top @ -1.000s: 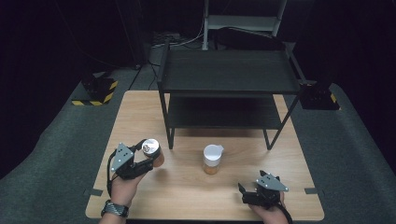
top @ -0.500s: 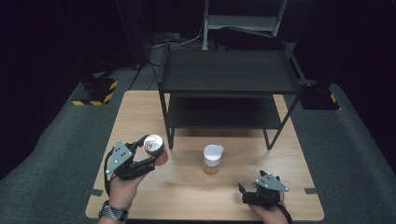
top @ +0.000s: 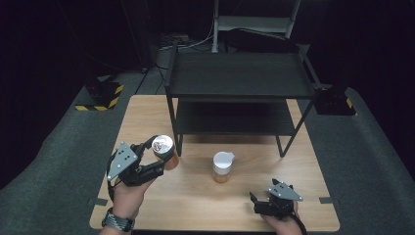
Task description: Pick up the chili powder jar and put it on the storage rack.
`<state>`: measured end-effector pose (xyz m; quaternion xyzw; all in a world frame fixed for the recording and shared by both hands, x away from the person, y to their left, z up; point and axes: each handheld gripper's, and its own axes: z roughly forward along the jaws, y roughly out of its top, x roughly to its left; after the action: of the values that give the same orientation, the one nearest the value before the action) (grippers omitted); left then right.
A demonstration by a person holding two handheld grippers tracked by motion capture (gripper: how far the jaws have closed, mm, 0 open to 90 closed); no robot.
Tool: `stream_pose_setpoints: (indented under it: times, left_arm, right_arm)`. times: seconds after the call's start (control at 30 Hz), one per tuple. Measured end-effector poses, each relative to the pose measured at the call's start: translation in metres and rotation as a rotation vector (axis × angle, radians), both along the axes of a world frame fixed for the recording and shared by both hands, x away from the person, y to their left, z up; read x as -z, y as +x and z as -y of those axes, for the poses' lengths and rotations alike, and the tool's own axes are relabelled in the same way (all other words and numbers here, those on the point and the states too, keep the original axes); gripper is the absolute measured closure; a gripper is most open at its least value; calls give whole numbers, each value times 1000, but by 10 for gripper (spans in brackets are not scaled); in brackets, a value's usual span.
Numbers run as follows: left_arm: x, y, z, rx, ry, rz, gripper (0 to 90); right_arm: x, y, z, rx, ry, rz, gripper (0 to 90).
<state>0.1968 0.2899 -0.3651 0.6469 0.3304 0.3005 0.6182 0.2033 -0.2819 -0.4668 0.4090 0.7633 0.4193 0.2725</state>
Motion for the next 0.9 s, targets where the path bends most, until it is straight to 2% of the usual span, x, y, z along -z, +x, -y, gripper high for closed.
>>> stream_pose_setpoints:
  times: [0.9]
  left_arm:
    - [-38,9,15,37,-28,66,349]
  right_arm:
    - [0,1,2,-3,8,-4,21]
